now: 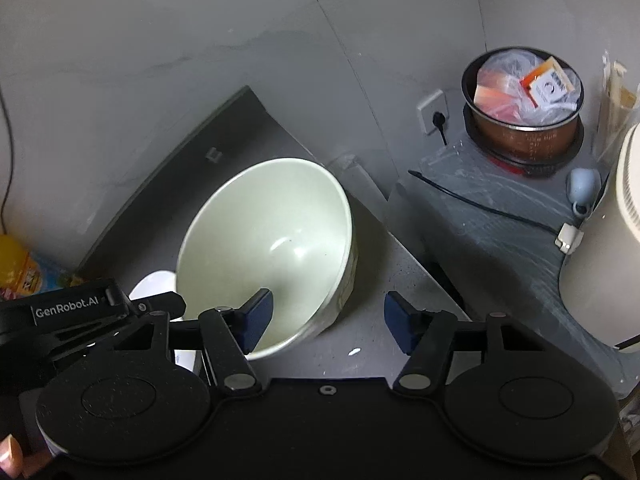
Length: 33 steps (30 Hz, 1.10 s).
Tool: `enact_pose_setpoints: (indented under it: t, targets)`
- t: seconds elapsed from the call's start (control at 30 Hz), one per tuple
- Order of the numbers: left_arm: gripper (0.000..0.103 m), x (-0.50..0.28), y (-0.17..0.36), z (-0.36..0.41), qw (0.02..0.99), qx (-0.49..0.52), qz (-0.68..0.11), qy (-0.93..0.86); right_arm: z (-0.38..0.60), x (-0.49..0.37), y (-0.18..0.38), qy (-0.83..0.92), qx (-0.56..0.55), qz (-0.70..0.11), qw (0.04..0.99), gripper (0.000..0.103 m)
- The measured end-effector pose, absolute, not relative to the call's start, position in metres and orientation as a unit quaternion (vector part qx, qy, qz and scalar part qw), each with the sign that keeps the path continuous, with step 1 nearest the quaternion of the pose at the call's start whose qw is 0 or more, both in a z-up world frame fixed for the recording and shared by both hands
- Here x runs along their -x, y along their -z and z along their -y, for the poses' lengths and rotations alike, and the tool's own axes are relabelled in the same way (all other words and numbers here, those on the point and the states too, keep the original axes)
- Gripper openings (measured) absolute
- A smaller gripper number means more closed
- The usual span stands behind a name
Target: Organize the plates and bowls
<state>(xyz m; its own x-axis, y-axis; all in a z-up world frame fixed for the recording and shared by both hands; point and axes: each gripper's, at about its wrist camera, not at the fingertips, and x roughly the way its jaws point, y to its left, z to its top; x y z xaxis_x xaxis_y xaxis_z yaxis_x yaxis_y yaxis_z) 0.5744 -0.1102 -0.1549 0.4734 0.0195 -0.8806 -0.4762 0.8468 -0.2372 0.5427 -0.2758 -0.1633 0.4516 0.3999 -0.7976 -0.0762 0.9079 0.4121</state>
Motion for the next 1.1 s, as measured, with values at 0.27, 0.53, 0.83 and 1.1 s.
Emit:
enact_pose_setpoints:
  t: [0.27,0.53,0.83,1.1]
  targets:
    - [0.041,-0.602,0.186,0.109,0.793,0.256,-0.527,-0.167,0.268,-0.566,0.192,-0.112,-0.165,-0.550,0.811,0.051]
    - [0.011,-0.612,0.206,0.108,0.764,0.303,-0.548,-0.156,0.273,-0.574,0.208,-0.115,-0.221,-0.570,0.783,0.018]
    - [0.007,-0.600,0.190,0.109,0.776,0.308,-0.536,-0.128,0.282,-0.556,0.190,-0.113,-0.218,-0.541,0.804,0.018]
    - [0.007,-0.574,0.154,0.106,0.801,0.310,-0.503,-0.099,0.284,-0.533,0.157,-0.113,-0.217,-0.494,0.834,0.018]
